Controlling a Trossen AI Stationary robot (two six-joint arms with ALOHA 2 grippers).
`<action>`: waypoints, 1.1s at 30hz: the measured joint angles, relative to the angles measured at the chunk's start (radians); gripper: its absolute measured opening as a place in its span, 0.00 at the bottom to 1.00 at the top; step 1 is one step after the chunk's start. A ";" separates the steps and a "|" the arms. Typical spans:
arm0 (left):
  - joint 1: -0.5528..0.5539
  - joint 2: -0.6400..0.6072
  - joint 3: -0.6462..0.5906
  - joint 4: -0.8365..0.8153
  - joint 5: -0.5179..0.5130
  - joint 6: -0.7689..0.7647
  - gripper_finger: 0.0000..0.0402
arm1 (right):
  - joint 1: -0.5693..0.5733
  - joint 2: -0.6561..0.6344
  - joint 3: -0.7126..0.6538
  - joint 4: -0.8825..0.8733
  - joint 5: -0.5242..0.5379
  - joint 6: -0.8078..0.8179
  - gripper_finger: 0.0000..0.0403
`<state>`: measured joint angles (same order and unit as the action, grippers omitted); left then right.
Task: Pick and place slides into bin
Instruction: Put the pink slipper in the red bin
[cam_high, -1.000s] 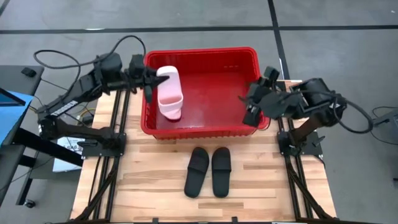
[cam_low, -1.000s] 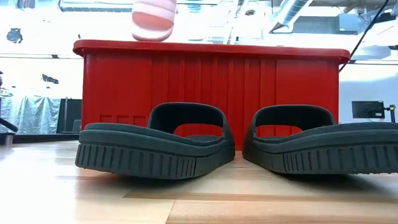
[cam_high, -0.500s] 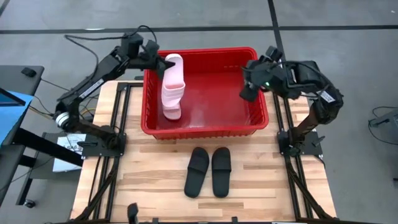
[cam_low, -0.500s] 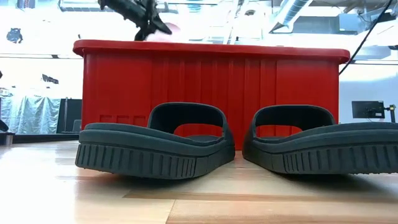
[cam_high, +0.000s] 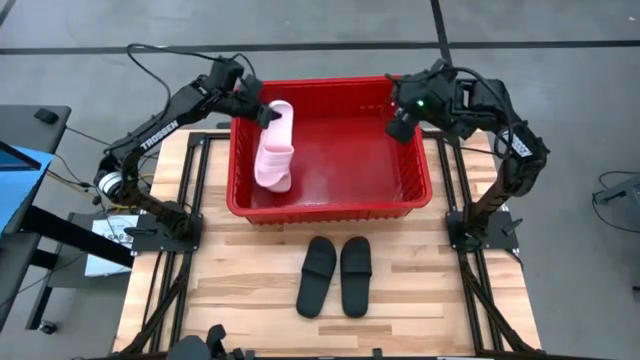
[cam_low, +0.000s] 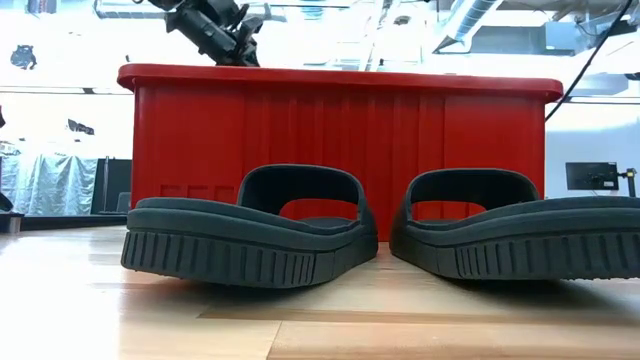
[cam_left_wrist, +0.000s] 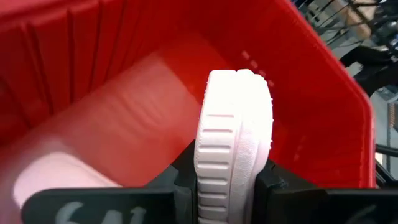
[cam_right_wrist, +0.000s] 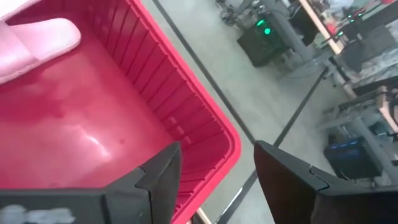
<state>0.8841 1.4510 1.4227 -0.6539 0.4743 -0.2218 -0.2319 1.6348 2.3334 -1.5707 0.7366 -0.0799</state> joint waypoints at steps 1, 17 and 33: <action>0.000 0.000 0.000 -0.016 -0.007 0.000 0.13 | -0.004 0.000 0.000 0.000 -0.006 0.000 0.48; 0.001 -0.001 -0.073 0.019 -0.096 -0.114 0.13 | -0.006 0.000 0.000 0.000 -0.033 0.001 0.47; 0.015 0.000 -0.084 0.006 -0.169 -0.089 0.13 | -0.006 0.000 0.000 0.000 -0.035 0.002 0.46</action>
<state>0.8993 1.4506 1.3388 -0.6477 0.3055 -0.3110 -0.2382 1.6348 2.3335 -1.5711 0.7017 -0.0784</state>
